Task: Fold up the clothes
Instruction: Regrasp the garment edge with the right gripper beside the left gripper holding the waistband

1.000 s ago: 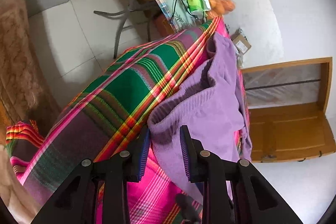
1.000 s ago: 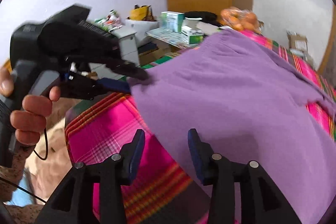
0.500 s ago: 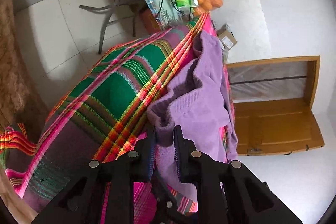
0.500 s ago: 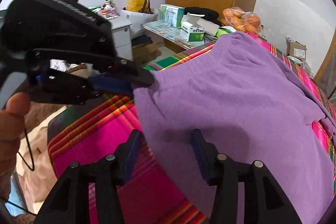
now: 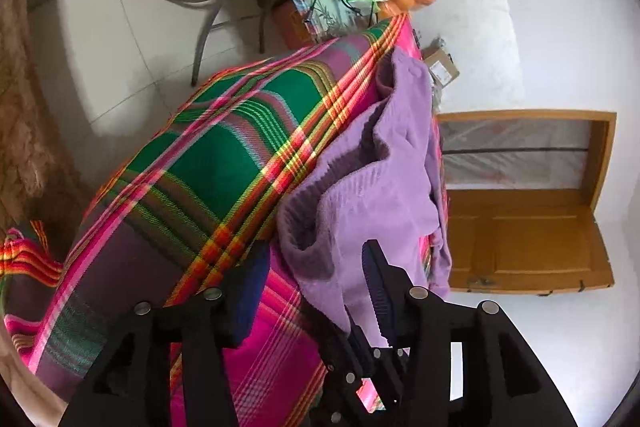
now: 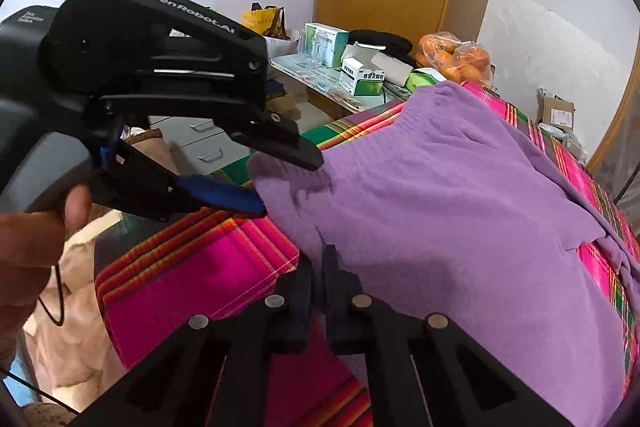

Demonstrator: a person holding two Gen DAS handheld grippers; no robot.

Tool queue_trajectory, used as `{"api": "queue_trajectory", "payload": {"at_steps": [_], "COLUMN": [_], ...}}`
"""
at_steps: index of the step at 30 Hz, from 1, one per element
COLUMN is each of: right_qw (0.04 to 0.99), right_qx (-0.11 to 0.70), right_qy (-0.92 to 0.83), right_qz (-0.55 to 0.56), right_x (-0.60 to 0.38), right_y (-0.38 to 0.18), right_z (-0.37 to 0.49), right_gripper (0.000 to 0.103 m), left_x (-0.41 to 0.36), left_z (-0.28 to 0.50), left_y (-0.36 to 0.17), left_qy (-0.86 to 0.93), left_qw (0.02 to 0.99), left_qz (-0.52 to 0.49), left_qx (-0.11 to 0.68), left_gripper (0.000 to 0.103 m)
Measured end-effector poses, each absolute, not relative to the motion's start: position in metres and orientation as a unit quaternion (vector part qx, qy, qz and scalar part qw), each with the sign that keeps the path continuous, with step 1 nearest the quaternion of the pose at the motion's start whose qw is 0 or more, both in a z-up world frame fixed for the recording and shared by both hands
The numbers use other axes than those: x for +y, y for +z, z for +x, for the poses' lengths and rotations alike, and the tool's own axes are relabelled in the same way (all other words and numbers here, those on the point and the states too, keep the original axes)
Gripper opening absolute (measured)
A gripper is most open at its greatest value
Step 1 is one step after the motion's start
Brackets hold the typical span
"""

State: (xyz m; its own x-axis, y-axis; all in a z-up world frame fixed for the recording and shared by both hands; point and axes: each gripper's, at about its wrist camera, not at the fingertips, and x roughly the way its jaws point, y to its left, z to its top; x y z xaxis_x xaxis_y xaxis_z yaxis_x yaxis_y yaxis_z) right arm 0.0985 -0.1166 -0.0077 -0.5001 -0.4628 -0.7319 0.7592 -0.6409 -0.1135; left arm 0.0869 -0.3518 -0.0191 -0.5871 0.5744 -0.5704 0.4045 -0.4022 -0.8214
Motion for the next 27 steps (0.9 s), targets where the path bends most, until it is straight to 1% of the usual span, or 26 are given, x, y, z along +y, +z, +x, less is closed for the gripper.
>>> {"api": "queue_trajectory", "payload": {"at_steps": [3,6,15,22,27], "right_qw": [0.369,0.372,0.402,0.428,0.427], "right_qx": [0.208,0.209,0.2,0.203,0.204], "right_qy": [-0.84,-0.839,-0.829,-0.808,-0.804], "right_qz": [0.341,0.338,0.335,0.35,0.36], "right_x": [-0.116,-0.117,-0.129,-0.144,-0.146], "right_y": [-0.005,-0.002,0.01,0.004,-0.001], "right_z": [0.1,0.103,0.114,0.128,0.126], "right_gripper": [0.004,0.004,0.004,0.004,0.004], "left_x": [-0.352,-0.353,-0.367,-0.383,-0.386], "left_z": [0.086,0.087,0.103,0.122,0.123], "left_y": [-0.02,-0.017,-0.009,-0.018,-0.025], "left_qy": [0.707,0.721,0.739,0.732,0.726], "left_qw": [0.059,0.061,0.06,0.04,0.029], "left_qz": [-0.445,-0.435,-0.408,-0.411,-0.42], "left_qx": [-0.547,-0.536,-0.533,-0.542,-0.544], "left_gripper": [0.046,0.01,0.01,0.01,0.011]}}
